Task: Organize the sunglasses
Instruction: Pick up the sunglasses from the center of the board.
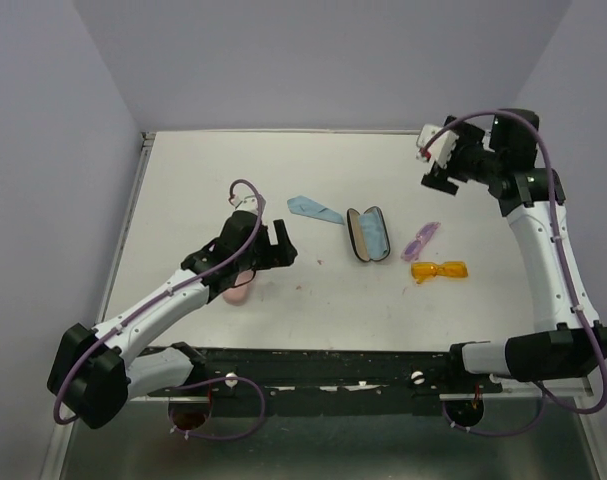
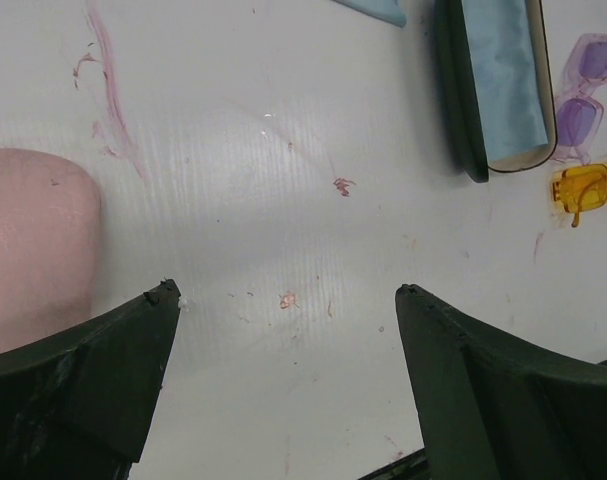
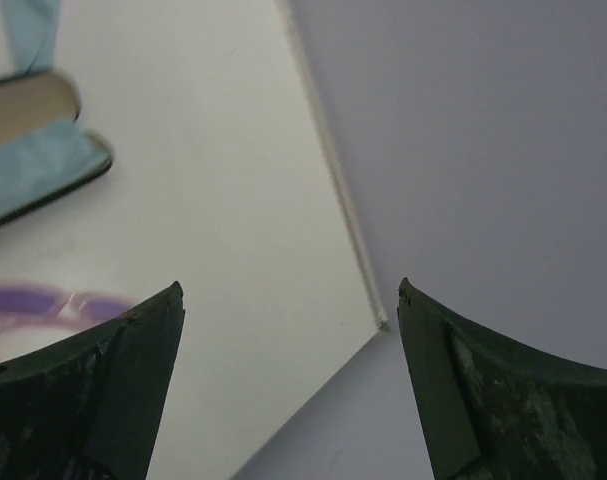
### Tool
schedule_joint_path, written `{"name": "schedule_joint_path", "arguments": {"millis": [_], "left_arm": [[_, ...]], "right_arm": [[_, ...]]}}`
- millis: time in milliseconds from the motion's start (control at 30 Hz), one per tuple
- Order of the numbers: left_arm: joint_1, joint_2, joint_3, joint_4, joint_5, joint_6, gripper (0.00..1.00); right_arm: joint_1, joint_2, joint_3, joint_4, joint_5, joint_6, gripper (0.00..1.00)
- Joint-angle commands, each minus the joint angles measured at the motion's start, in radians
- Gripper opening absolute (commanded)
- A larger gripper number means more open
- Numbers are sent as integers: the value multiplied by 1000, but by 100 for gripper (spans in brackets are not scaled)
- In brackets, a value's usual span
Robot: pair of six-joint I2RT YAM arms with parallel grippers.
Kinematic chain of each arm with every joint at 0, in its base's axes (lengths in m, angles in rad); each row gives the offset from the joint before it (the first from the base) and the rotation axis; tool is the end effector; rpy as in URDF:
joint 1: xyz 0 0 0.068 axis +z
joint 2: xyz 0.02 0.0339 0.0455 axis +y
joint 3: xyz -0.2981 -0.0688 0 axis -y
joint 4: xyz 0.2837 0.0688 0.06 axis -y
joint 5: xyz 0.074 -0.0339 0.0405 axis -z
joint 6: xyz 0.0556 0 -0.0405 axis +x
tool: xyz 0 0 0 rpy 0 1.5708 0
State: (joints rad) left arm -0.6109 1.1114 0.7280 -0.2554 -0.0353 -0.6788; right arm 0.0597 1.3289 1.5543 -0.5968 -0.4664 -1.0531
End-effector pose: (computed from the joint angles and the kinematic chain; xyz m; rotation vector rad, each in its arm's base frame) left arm 0.2283 -0.1575 0.2530 -0.0982 2.2913 -0.6609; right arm 0.3249 0.0445 0.4799 -1.2537 1.4370 -0.2202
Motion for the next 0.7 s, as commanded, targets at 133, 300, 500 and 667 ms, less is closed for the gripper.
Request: {"name": "schedule_joint_path", "arguments": {"millis": [133,300,500,667], "left_arm": [[-7,106,102,-62,-109,-24,99],[-12,163,131,-56,-98,-33,99],[-23,192,145,-84,-101,-44,99],[-29,195,136,-90,-117,-56,99]], "right_arm": [[-17,49,-325,-505,193,-464,93],[-17,26,-519,-362,190,-476,94],[-43,110,-589,-273,236,-455,94],[-78,165,-600,-222,236,-452,94]]}}
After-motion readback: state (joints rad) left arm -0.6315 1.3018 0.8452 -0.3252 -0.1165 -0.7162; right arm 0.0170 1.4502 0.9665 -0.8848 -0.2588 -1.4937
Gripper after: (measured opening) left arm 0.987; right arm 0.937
